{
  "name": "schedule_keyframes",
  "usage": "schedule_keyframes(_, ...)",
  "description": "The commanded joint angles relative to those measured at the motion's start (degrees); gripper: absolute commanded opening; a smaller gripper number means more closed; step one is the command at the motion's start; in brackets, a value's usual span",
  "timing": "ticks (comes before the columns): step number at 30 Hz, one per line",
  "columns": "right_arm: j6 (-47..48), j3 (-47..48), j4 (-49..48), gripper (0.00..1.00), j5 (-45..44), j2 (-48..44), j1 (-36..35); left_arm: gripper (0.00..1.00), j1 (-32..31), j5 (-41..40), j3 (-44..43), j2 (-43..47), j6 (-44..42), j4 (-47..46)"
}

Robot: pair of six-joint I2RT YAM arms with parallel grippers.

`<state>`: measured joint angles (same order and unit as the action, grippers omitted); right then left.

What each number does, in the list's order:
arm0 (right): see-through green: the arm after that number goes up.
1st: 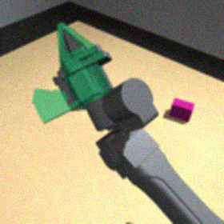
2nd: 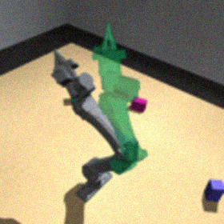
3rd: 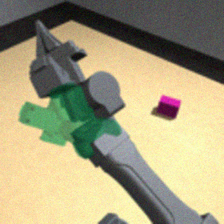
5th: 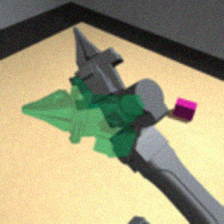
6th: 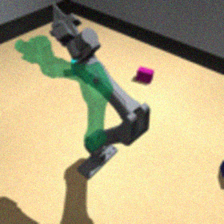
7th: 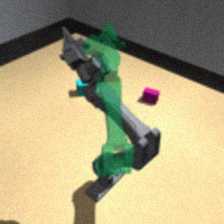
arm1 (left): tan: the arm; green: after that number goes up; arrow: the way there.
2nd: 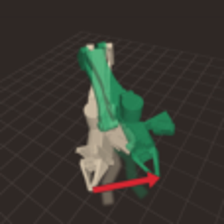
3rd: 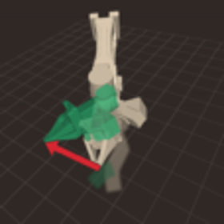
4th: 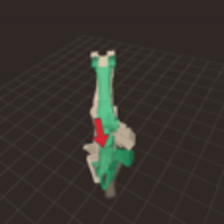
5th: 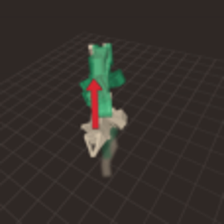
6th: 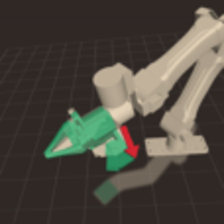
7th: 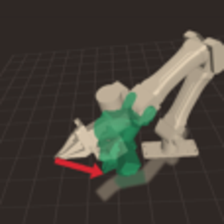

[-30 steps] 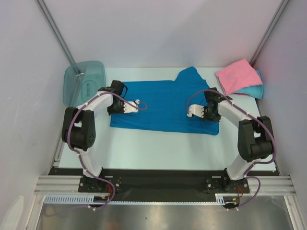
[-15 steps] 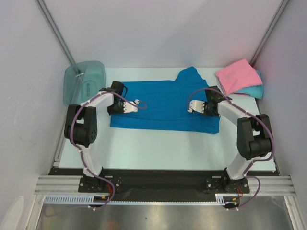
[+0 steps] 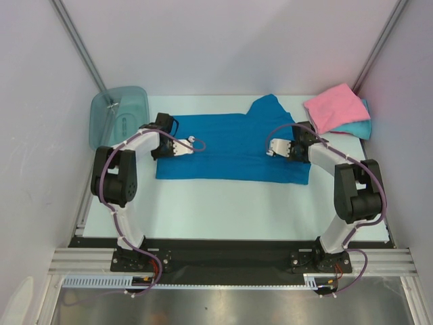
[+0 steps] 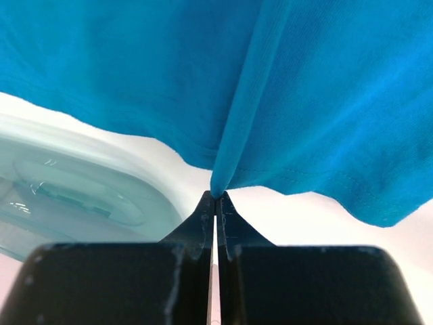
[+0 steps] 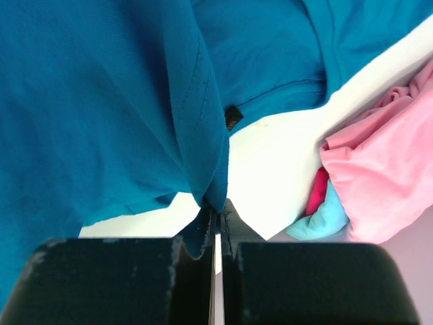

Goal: Fold and stack the t-shirts
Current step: Fold the tshirt

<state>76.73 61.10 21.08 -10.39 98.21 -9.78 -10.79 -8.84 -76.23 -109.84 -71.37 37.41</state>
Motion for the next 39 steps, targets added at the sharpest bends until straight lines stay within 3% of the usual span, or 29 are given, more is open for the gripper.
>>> schedule_keyframes(1,0.97,0.07,-3.94,0.00,-2.70,1.01,0.73,0.00,1.12,-2.23,-1.12,-0.28,1.32,-1.64)
schedule_keyframes(17,0.97,-0.45,-11.14,0.00,-4.81,2.68,0.82,0.00,1.29,-3.29,-1.29,-1.60,2.12,-2.87)
schedule_keyframes(39,1.58,-1.16,-13.78,0.00,-5.78,3.65,1.17,0.00,1.38,-6.62,-1.73,-2.74,2.47,-8.93)
